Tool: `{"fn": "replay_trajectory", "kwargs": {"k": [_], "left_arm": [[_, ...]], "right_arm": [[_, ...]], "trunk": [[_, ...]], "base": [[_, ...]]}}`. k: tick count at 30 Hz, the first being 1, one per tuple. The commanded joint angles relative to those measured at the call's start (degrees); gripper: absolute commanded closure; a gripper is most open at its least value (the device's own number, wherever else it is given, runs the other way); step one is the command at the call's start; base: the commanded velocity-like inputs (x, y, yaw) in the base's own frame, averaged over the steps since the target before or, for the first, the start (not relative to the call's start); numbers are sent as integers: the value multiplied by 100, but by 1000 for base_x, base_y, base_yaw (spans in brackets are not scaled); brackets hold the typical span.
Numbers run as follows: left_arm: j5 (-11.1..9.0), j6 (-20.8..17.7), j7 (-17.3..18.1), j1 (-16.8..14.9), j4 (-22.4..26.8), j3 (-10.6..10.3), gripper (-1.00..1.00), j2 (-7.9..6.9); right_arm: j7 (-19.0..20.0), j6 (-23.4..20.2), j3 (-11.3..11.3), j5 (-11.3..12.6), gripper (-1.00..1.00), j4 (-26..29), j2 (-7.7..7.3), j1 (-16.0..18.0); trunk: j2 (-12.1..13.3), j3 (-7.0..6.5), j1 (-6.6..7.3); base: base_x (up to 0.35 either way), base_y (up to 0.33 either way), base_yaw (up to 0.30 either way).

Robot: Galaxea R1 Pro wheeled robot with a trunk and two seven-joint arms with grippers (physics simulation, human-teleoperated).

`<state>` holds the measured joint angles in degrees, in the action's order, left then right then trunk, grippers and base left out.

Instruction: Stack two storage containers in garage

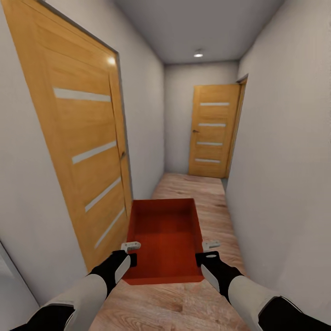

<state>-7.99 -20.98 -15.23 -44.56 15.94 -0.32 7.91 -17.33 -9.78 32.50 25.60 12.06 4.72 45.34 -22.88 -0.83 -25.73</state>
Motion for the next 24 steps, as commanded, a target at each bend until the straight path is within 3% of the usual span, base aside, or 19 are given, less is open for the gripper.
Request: {"fn": "replay_trajectory", "kwargs": {"k": [1, 11, 24], "left_arm": [[202, -11, -112, 0, 32, -12, 100, -53], [202, -11, -112, 0, 32, -12, 100, -53], [202, -11, -112, 0, 32, -12, 100, -53]], "right_arm": [[-51, -41, 64, 94, 100, -11, -4, 0], [-51, -41, 64, 94, 100, -11, -1, -1], [-51, -41, 64, 94, 100, -11, -6, 1]], "trunk": [[-4, 2, -5], [-4, 2, -5], [-4, 2, -5]], "base": [[322, 0, -160], [322, 0, -136], [322, 0, -8]]}}
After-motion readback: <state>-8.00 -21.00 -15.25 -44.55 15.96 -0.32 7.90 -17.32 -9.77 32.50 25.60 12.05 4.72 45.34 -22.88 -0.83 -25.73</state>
